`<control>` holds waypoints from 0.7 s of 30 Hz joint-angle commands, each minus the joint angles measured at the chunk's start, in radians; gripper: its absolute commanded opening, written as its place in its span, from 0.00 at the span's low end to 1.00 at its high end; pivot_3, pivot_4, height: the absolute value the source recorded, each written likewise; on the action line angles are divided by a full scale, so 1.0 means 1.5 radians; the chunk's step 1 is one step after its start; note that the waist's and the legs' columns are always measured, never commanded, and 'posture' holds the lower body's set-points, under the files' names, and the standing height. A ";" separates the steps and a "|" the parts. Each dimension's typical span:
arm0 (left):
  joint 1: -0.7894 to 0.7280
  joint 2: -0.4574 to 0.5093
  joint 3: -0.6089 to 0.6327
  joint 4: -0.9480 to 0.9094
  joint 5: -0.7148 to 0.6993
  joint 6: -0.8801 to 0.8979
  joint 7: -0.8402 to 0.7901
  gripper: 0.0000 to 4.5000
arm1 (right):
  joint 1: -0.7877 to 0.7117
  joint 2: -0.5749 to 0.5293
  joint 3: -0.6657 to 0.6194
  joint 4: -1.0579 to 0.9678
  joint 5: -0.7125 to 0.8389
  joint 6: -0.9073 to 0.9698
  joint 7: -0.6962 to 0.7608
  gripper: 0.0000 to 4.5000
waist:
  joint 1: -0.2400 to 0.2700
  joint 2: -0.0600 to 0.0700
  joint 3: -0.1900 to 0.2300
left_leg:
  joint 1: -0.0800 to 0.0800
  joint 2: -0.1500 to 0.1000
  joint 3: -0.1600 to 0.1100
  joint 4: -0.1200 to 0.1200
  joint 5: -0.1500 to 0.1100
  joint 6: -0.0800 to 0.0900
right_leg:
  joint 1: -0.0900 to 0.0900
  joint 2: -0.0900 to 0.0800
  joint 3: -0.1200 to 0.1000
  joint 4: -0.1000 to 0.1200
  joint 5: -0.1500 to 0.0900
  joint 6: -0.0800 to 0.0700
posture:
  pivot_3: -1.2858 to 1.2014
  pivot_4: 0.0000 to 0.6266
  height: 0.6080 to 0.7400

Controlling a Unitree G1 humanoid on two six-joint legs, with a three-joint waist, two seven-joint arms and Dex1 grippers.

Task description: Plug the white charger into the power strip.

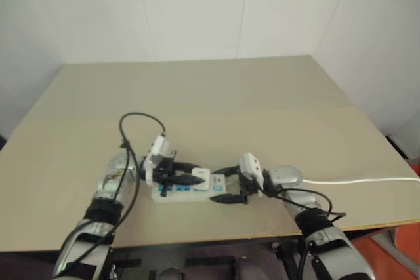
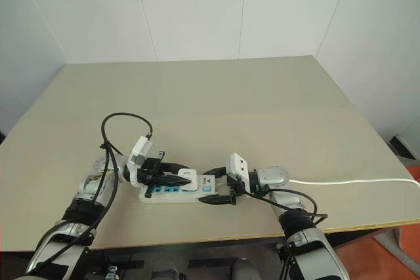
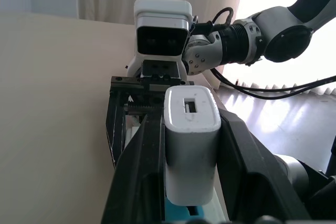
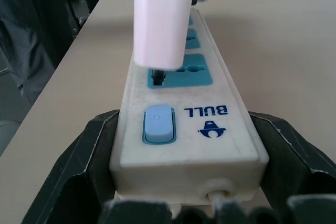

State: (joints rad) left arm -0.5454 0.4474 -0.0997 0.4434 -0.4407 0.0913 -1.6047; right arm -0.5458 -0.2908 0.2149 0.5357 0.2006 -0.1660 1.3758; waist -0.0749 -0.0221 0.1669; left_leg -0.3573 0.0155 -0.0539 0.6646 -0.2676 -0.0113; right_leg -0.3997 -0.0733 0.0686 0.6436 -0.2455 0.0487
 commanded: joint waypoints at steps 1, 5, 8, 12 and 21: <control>0.004 0.011 -0.006 -0.006 0.011 -0.008 -0.006 0.22 | 0.002 0.007 0.017 -0.011 -0.004 0.001 0.008 0.76 | 0.001 0.000 0.000 | 0.000 0.000 0.000 0.000 0.000 0.000 | 0.000 0.000 0.000 0.000 0.000 0.000 | 0.52 0.24 1.00; 0.012 0.018 -0.005 -0.004 0.024 -0.023 -0.001 0.22 | 0.002 0.007 0.017 -0.009 -0.004 -0.001 0.008 0.76 | 0.001 0.000 0.000 | 0.001 0.000 0.000 0.000 0.000 0.000 | 0.001 0.000 0.000 0.000 0.000 0.000 | 0.52 0.24 1.00; 0.017 0.014 0.001 -0.001 0.019 -0.026 0.000 0.22 | 0.002 0.008 0.018 -0.007 -0.004 -0.002 0.007 0.76 | 0.000 0.000 0.000 | 0.002 0.000 0.000 -0.001 0.000 0.000 | 0.002 0.000 0.000 0.000 0.000 0.000 | 0.52 0.24 1.00; 0.026 0.006 0.003 -0.001 0.027 -0.053 0.017 0.22 | 0.001 0.010 0.017 -0.004 -0.004 -0.006 0.007 0.76 | 0.000 0.000 0.000 | 0.002 0.000 0.000 -0.001 0.000 0.000 | 0.002 0.000 0.000 -0.001 0.000 0.000 | 0.52 0.24 1.00; 0.062 -0.005 0.006 -0.002 0.042 -0.091 0.062 0.22 | 0.001 0.009 0.014 0.000 -0.004 -0.015 0.004 0.76 | 0.003 0.000 0.000 | 0.004 0.000 0.000 -0.001 0.000 0.000 | 0.005 0.000 0.000 -0.001 0.000 0.000 | 0.52 0.24 1.00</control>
State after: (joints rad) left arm -0.4749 0.4285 -0.0843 0.4232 -0.4284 -0.0422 -1.5477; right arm -0.5454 -0.2893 0.2151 0.5455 0.1992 -0.1752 1.3701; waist -0.0708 -0.0218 0.1667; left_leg -0.3511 0.0153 -0.0544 0.6632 -0.2677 -0.0114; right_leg -0.3922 -0.0740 0.0681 0.6418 -0.2456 0.0486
